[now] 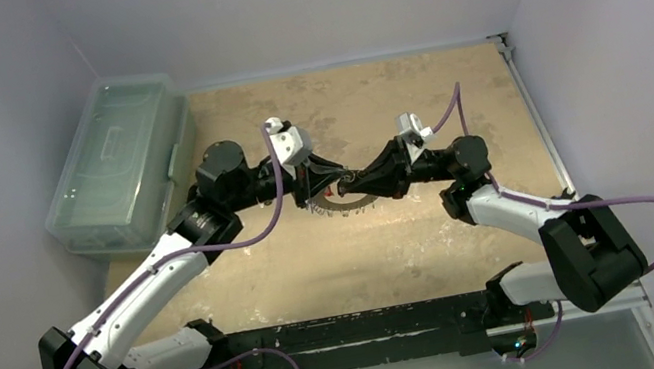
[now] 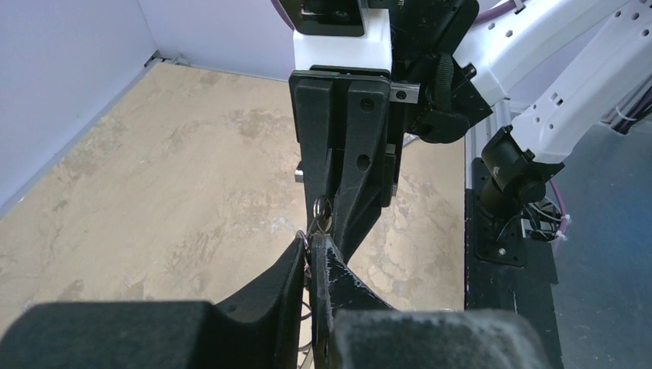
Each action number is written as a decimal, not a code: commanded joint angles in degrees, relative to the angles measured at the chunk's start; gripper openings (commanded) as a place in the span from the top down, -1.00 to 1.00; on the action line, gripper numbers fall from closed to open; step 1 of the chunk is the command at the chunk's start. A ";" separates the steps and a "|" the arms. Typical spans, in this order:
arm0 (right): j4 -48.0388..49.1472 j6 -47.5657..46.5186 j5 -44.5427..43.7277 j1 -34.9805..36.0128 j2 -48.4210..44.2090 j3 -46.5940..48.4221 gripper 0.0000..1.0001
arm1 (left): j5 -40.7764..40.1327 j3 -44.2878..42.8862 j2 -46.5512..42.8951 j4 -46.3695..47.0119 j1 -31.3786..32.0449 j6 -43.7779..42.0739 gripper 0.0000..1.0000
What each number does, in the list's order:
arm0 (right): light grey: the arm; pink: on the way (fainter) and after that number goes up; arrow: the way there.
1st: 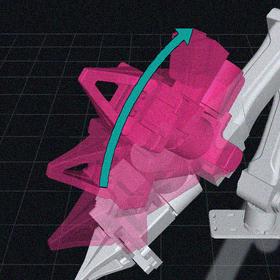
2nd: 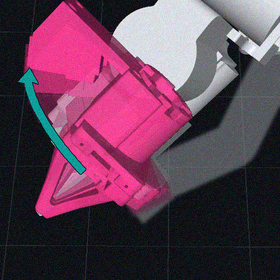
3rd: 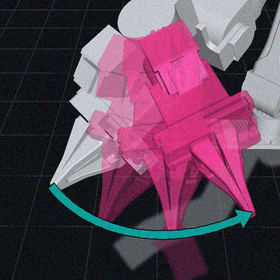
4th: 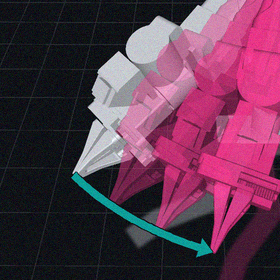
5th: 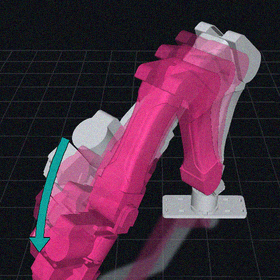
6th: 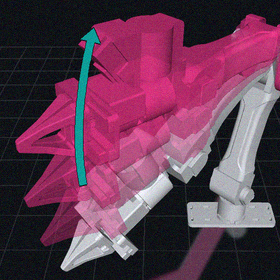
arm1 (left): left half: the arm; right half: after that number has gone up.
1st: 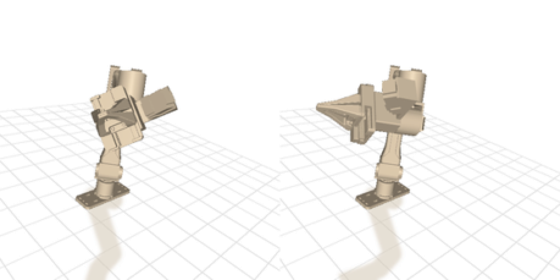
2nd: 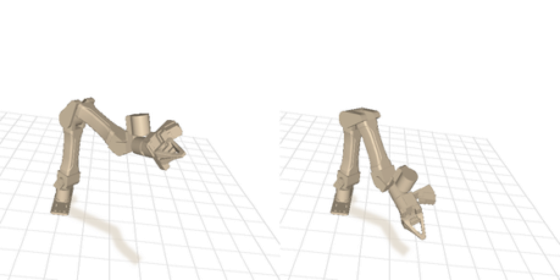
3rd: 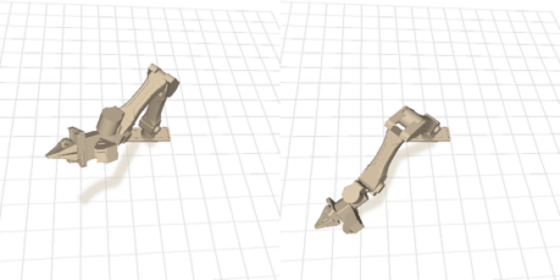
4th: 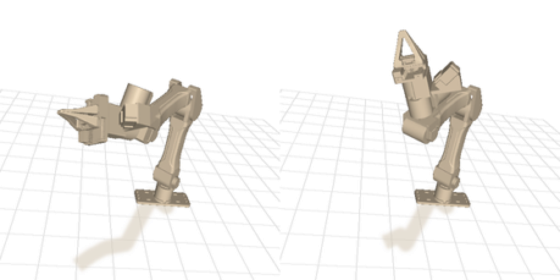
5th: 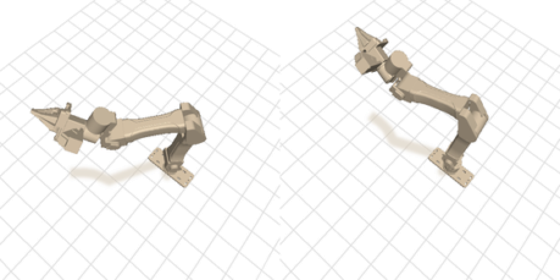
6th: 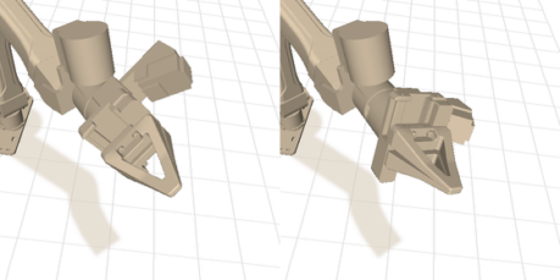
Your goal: Remove the keys from the keyring
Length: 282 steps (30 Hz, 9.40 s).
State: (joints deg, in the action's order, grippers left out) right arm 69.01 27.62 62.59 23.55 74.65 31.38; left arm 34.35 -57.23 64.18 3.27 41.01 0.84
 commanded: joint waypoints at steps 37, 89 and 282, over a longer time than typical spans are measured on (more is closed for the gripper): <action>-28.31 -26.52 -5.80 -1.27 -2.71 7.88 1.00 | -8.59 -16.57 9.77 -37.39 0.65 -2.40 1.00; -69.37 -72.84 -7.59 0.03 -5.10 14.16 1.00 | 16.54 -36.90 35.40 -72.45 -6.32 -17.45 0.84; -9.13 -12.00 -12.93 -1.31 -4.60 2.72 1.00 | 4.89 5.15 5.30 21.83 -4.31 20.72 0.99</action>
State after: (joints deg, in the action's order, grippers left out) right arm 58.24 17.87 51.40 22.09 71.96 32.21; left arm 37.89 -49.74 71.33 23.09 36.53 23.00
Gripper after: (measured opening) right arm 0.064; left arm 0.043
